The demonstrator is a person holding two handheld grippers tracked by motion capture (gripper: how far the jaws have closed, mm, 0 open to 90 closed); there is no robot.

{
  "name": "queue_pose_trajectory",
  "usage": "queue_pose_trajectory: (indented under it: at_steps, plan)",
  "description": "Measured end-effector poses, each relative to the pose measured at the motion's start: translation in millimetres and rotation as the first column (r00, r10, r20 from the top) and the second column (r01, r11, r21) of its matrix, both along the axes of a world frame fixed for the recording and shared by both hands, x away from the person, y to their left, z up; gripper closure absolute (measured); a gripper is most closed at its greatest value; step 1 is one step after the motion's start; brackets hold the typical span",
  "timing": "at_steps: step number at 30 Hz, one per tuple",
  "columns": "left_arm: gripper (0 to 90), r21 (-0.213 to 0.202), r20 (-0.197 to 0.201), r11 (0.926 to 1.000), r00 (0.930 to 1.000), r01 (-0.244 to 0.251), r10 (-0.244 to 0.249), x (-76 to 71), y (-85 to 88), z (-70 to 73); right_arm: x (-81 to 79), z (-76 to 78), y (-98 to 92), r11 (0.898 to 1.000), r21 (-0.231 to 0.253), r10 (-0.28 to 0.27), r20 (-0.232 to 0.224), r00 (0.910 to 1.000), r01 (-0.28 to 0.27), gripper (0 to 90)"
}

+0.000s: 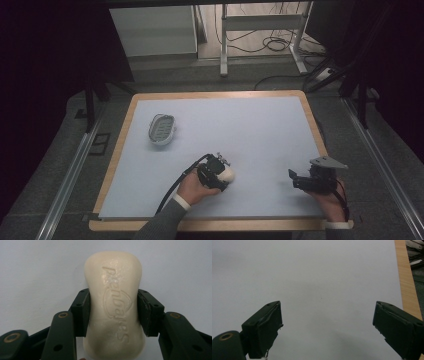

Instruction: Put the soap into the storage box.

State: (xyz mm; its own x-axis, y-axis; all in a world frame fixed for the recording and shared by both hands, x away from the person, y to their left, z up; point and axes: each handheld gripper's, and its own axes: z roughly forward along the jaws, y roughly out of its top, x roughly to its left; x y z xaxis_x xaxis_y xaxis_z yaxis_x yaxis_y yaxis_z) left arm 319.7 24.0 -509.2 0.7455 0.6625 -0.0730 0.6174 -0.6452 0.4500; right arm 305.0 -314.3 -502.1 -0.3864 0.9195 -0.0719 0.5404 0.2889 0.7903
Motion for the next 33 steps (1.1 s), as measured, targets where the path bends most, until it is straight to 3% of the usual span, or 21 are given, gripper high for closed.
queue_pose_trajectory:
  at_steps: [5, 16, 33]
  plan:
    - [49.5, -0.009, 0.000, 0.9999, 1.0000, 0.006, -0.006, 0.5, 2.9, 1.5, -0.3, 0.6, -0.9, 1.000, 0.002, -0.003, 0.003, 1.0000, 0.003, 8.4]
    - [49.5, -0.093, 0.027, 0.9957, 0.9996, -0.003, 0.006, 0.9, 22.1, 20.8, -0.2, 1.1, -3.6, 1.000, 0.004, -0.031, 0.005, 0.9995, 0.031, 8.4]
    - [49.5, -0.127, 0.053, 0.9912, 0.9977, -0.036, 0.043, 5.1, 46.7, 34.3, 0.3, 0.4, -4.7, 0.999, -0.001, -0.041, 0.004, 0.9991, 0.041, 8.4]
